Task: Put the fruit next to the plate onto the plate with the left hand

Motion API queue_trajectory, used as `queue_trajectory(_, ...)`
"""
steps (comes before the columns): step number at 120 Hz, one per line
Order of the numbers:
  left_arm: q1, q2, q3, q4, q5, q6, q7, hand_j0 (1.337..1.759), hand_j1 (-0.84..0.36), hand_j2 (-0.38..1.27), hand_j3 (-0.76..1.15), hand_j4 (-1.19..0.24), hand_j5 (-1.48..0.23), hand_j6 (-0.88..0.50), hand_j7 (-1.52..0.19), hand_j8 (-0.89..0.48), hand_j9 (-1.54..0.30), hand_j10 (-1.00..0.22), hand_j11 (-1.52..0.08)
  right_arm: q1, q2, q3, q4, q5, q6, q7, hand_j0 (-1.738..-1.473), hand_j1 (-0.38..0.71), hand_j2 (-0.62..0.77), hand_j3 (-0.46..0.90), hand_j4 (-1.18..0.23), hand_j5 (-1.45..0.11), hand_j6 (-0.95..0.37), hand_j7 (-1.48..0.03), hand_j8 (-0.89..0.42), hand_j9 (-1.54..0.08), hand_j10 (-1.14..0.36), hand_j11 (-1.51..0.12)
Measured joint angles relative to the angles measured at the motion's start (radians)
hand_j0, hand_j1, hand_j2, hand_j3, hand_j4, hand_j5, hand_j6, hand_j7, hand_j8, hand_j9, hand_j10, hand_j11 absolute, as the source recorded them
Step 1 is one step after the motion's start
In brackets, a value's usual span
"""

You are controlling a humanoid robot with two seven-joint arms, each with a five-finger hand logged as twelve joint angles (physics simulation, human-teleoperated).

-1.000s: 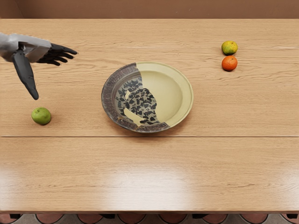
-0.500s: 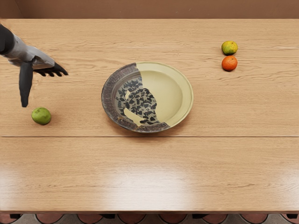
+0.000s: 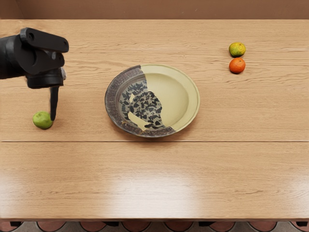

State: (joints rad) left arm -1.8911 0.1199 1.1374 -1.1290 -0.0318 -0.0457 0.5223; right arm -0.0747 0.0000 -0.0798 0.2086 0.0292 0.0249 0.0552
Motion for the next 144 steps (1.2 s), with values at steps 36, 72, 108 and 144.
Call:
queue_trajectory(36, 0.076, -0.005, 0.091, -0.002, -0.002, 0.106, -0.159, 1.658, 0.35, 0.00, 0.00, 0.00, 0.00, 0.00, 0.00, 0.00, 0.00, 0.00, 0.00, 0.000, 0.000, 0.000, 0.000, 0.000, 0.000, 0.000, -1.658, -0.32, 0.00, 0.00, -0.02, -0.03, -0.02, -0.03, -0.02, -0.03, -0.02, -0.03)
queue_trajectory(72, 0.064, 0.054, 0.160, -0.097, -0.021, 0.109, -0.235, 1.658, 0.35, 0.00, 0.00, 0.00, 0.00, 0.00, 0.00, 0.00, 0.00, 0.00, 0.00, 0.000, 0.000, 0.000, 0.000, 0.000, 0.000, 0.000, -1.658, -0.32, 0.00, 0.00, -0.02, -0.03, -0.02, -0.03, -0.02, -0.03, -0.02, -0.03)
queue_trajectory(108, 0.066, 0.098, 0.223, -0.137, -0.203, 0.115, -0.383, 1.658, 0.35, 0.00, 0.00, 0.00, 0.00, 0.00, 0.00, 0.00, 0.00, 0.00, 0.00, 0.000, 0.000, 0.000, 0.000, 0.000, 0.000, 0.000, -1.658, -0.32, 0.00, 0.00, -0.02, -0.03, -0.02, -0.03, -0.02, -0.03, -0.02, -0.03)
queue_trajectory(144, 0.074, 0.103, 0.261, -0.132, -0.272, 0.139, -0.392, 1.658, 0.28, 0.01, 0.00, -0.06, -0.08, -0.06, -0.08, -0.06, -0.08, -0.06, -0.08, 0.000, 0.000, 0.000, 0.000, 0.000, 0.000, 0.000, -1.658, -0.32, 0.00, 0.00, -0.02, -0.03, -0.02, -0.03, -0.02, -0.03, -0.02, -0.03)
